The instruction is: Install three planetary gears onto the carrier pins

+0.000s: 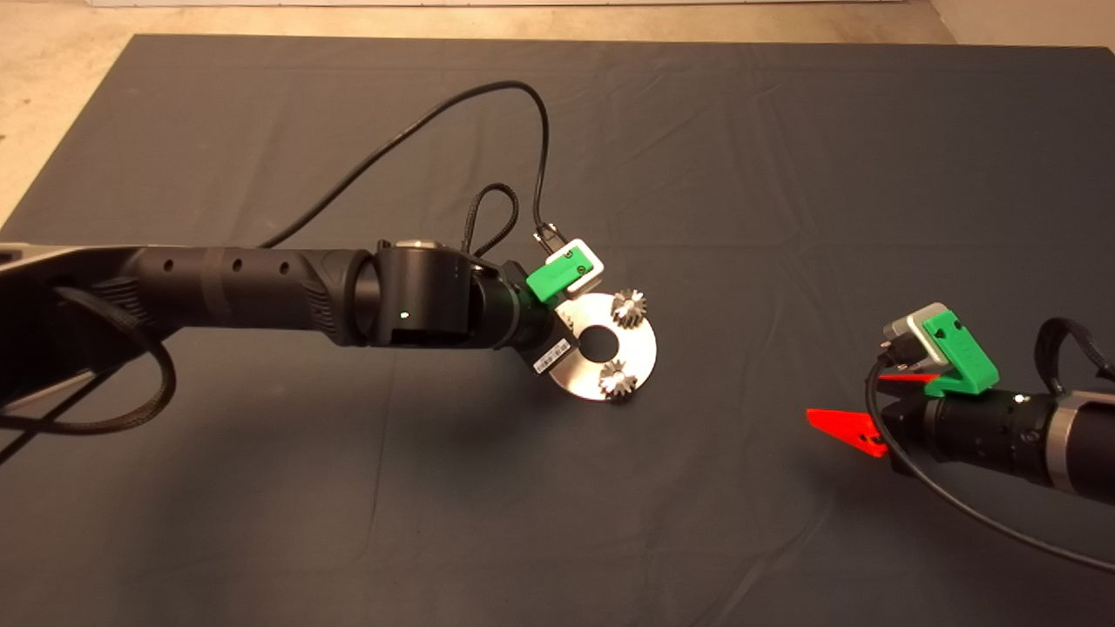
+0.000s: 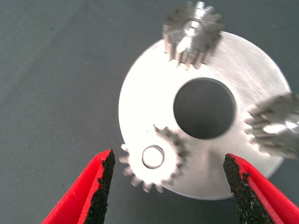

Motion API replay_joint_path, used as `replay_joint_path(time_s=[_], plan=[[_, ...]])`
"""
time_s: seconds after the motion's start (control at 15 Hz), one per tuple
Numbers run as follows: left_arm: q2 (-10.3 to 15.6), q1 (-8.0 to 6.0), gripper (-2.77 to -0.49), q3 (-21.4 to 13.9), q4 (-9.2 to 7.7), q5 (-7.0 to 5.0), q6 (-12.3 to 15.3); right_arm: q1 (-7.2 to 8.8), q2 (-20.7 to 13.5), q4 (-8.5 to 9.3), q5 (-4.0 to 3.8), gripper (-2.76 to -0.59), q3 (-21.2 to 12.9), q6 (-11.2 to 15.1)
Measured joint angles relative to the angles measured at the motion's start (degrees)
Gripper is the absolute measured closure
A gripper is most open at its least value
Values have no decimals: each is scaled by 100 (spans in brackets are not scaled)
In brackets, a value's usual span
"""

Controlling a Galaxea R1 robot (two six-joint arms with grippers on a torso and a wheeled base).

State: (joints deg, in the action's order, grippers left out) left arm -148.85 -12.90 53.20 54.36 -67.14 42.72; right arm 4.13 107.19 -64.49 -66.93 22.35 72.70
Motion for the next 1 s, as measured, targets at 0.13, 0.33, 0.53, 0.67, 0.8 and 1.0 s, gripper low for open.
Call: replay_joint_path(time_s=[0.13, 0.33, 0.53, 0.67, 0.8, 1.0], plan=[[31, 0, -175, -247, 0, -250, 0, 0, 28, 0, -7, -220, 0, -52], [61, -2, -188, -786, -1, -846, 100, 0, 337, 0, -96, -220, 0, -187], [61, -5, -191, -1575, -1, -1618, 585, -2, 1103, 0, -467, -220, 0, -283], [114, -13, -191, -2115, -4, -1992, 1086, -3, 1822, 0, -1191, -220, 0, -306], [150, -35, -191, -2627, 2, -2004, 1592, -20, 2675, -28, -1702, -220, 0, -328], [340, -33, -191, -2940, -4, -2048, 1885, -342, 3276, -264, -2028, -220, -2, -347]])
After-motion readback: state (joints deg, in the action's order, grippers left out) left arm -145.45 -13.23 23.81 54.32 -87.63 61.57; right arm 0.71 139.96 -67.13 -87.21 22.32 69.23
